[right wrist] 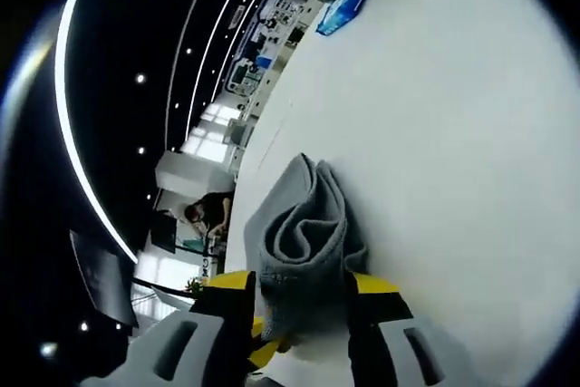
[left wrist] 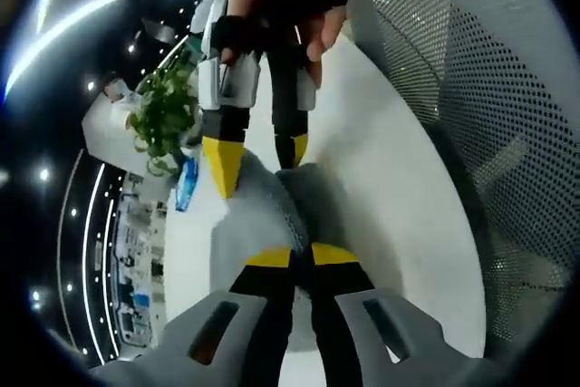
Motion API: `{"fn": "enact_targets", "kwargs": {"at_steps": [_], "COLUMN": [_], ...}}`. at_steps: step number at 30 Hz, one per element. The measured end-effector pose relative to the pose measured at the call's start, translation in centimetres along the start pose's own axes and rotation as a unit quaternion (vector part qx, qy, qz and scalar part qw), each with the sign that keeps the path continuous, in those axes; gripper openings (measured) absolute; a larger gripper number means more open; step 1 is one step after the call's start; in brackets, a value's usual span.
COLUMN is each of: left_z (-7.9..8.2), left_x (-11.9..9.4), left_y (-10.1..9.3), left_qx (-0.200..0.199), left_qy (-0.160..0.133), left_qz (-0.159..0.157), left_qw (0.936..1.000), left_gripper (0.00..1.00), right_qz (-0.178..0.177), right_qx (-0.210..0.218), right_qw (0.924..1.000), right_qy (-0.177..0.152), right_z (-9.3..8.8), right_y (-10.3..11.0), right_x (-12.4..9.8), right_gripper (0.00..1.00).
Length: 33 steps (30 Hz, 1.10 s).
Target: Open the folded towel by lifting each exposed corner and separating the folded layers until the towel lies flat within the target outline without major curled edges
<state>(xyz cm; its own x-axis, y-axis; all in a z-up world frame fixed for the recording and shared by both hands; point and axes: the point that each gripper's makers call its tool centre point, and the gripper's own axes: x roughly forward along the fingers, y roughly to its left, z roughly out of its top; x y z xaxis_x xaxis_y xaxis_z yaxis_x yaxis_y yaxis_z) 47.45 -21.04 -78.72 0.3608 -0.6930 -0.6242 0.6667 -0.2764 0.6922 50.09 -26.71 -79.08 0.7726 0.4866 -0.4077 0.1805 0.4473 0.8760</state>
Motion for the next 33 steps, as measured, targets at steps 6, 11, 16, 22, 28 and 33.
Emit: {"fn": "enact_targets", "kwargs": {"at_steps": [6,11,16,22,28,33], "left_z": [0.2,0.8,0.5,0.5,0.1,-0.2], "left_x": [-0.7,-2.1,-3.7,-4.6,-3.4,-2.7], "left_y": [-0.3,0.3,2.7,6.4,8.4,10.1], "left_qx": [-0.018,-0.221,-0.389,-0.513,-0.607,-0.671], "left_qy": [-0.015,-0.053,-0.087,-0.126,-0.136,-0.149], "left_qz": [-0.011,-0.033,-0.032,-0.011,-0.022,-0.027], "left_qw": [0.9997,0.9733,0.9167,0.8488,0.783,0.7255], "left_gripper": [0.06,0.2,0.28,0.3,0.29,0.29], "right_qz": [-0.017,-0.021,-0.044,-0.081,-0.085,-0.071], "right_qx": [-0.01,-0.116,-0.308,-0.508,-0.639,-0.737], "right_qw": [0.9998,0.993,0.9505,0.8574,0.7642,0.6716], "right_qy": [0.006,0.003,0.006,-0.009,-0.004,-0.001], "right_z": [-0.3,0.1,0.0,0.0,-0.5,-1.5], "right_y": [-0.7,0.4,2.4,4.9,6.3,7.7], "right_x": [-0.3,-0.5,-0.7,-0.8,-0.4,-0.1], "right_gripper": [0.21,0.12,0.09,0.08,0.07,0.05]}}
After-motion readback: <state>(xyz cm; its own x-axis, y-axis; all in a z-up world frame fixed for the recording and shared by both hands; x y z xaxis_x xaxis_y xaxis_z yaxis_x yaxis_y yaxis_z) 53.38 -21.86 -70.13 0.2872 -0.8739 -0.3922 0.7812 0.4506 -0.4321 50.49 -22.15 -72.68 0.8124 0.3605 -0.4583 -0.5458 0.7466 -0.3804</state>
